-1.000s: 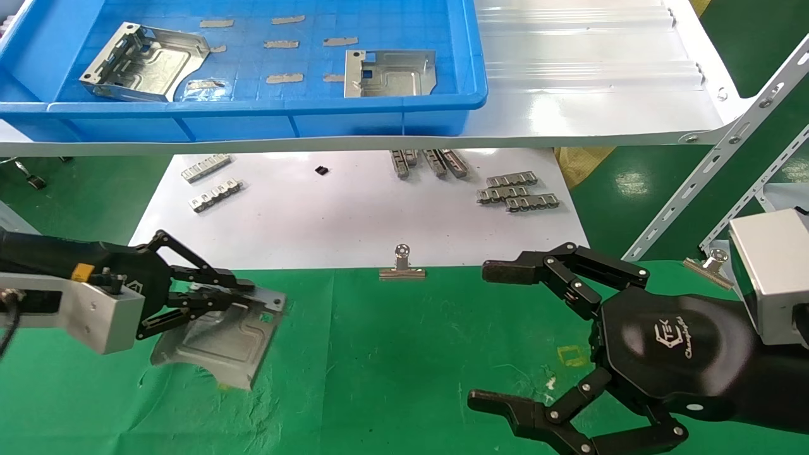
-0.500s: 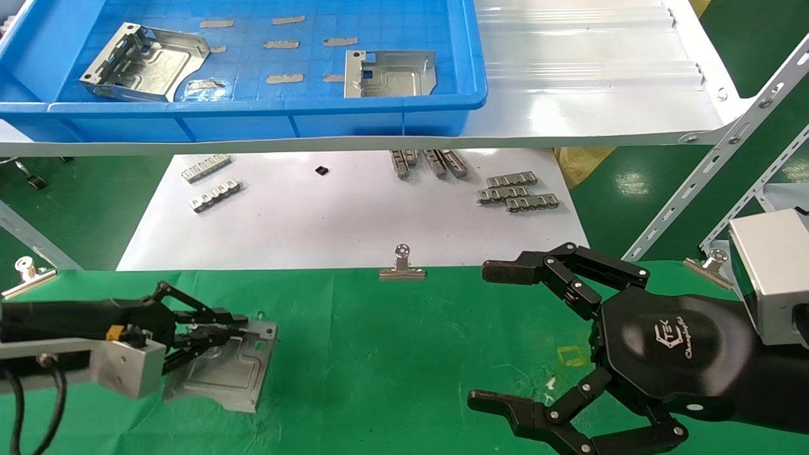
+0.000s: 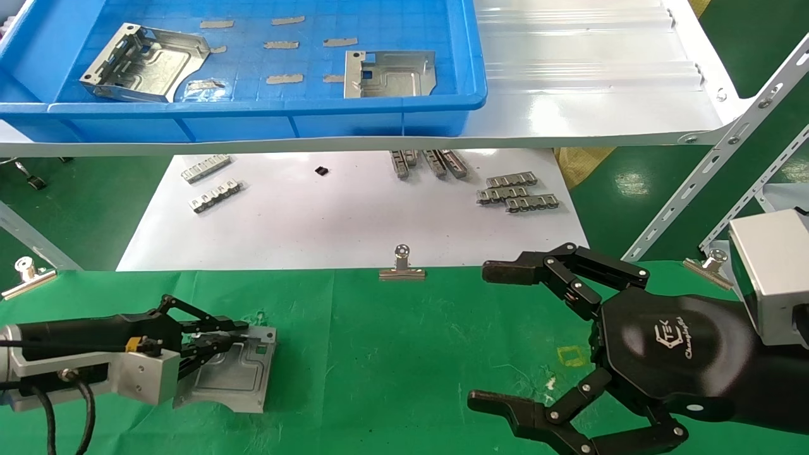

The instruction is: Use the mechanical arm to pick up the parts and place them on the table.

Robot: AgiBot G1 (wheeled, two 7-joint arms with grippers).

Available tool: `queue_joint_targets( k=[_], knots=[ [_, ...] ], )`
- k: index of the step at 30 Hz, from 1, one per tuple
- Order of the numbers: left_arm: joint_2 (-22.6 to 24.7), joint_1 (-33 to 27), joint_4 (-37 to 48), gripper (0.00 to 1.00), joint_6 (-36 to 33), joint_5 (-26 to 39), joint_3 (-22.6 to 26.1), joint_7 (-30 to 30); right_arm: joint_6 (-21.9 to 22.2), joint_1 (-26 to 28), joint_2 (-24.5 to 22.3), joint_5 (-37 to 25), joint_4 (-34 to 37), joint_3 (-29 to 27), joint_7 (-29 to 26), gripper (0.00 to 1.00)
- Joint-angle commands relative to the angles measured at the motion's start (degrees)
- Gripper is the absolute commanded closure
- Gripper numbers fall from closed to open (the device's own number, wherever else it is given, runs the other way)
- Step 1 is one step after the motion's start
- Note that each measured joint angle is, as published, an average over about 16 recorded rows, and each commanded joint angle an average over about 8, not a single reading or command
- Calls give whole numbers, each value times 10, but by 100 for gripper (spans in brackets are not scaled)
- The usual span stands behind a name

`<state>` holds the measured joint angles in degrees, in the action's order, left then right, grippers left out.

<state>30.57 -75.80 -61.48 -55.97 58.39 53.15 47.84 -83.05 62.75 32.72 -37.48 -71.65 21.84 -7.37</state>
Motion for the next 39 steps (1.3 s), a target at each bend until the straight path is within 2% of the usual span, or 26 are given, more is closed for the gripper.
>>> queue_joint_targets(
  k=[1, 8, 15, 28, 32, 39],
  knots=[
    [-2, 2, -3, 0, 4, 1, 0, 3, 0, 0, 0, 0, 0, 0, 0, 0],
    [-8, 4, -15, 0, 9, 4, 1, -4, 0, 0, 0, 0, 0, 0, 0, 0],
    [-16, 5, -22, 0, -26, -34, -4, -30, 0, 0, 0, 0, 0, 0, 0, 0],
    [9, -10, 76, 0, -124, -157, -9, -197, 0, 0, 0, 0, 0, 0, 0, 0],
    [13, -9, 94, 0, -141, -179, -12, -211, 0, 0, 0, 0, 0, 0, 0, 0],
    [11, -8, 82, 0, -132, -166, -12, -201, 0, 0, 0, 0, 0, 0, 0, 0]
  ],
)
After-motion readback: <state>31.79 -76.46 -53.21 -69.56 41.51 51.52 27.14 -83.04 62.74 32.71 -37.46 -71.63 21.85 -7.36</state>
